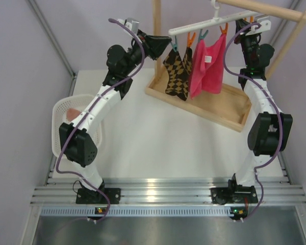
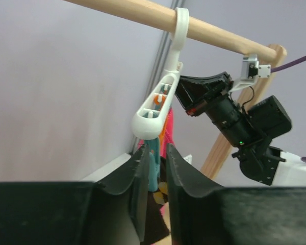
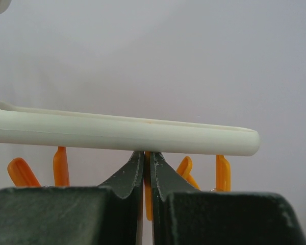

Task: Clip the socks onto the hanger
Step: Rotate the hanger at the clothesline.

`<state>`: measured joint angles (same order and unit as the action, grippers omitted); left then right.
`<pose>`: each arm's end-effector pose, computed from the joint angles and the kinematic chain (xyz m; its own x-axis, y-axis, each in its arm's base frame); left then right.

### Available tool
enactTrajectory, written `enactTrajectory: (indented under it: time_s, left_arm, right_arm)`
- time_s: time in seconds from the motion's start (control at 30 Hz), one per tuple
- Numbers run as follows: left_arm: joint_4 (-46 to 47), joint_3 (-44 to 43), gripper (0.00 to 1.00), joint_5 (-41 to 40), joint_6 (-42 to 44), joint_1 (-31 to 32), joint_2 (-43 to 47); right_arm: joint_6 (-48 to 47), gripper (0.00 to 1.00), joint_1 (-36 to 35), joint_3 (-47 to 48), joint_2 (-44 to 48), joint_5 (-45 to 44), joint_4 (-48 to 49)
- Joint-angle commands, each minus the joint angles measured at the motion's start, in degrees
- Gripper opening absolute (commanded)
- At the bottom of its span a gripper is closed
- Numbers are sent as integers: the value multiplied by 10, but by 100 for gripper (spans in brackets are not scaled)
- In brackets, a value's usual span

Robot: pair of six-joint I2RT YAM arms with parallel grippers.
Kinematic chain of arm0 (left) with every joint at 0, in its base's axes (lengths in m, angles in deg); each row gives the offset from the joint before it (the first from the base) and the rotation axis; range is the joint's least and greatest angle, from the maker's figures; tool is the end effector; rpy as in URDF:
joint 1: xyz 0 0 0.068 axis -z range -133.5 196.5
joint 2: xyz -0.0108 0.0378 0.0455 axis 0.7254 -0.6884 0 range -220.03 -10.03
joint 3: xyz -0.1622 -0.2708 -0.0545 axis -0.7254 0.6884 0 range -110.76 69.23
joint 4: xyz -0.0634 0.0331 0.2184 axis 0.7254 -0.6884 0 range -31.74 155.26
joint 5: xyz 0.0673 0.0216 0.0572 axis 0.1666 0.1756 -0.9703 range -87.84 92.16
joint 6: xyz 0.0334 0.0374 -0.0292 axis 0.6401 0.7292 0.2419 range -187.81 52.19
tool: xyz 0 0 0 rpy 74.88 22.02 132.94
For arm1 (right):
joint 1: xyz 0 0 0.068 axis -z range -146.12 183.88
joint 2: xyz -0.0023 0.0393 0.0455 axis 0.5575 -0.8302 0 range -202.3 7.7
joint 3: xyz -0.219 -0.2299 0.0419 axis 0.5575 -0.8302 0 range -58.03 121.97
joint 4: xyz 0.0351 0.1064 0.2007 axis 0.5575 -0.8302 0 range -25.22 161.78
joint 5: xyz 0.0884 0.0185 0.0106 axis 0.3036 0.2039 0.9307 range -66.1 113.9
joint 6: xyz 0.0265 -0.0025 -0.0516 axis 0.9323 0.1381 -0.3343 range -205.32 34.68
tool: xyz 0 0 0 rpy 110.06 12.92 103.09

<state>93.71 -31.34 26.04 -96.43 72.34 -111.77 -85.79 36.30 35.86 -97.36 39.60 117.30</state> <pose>0.3483 -0.1875 0.5269 0.0161 -0.4945 -0.8690 0.8318 0.4889 -0.2628 0.4142 -0.0062 0.4979 0.5653 -0.0317 -0.8243 -0.1780 0.9710 -0.1594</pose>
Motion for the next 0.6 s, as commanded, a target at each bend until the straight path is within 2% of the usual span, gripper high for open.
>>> enactTrajectory:
  time_s: [0.0, 0.33, 0.57]
  left_arm:
    - [42, -22, 23, 51, -60, 0, 5]
    - [57, -140, 17, 14, -119, 4, -86]
    - [69, -171, 11, -2, -125, 5, -130]
  right_arm:
    - [-2, 0, -19, 42, 41, 38, 46]
    - [-6, 0, -19, 39, 49, 46, 46]
    - [-6, 0, -19, 38, 54, 49, 43]
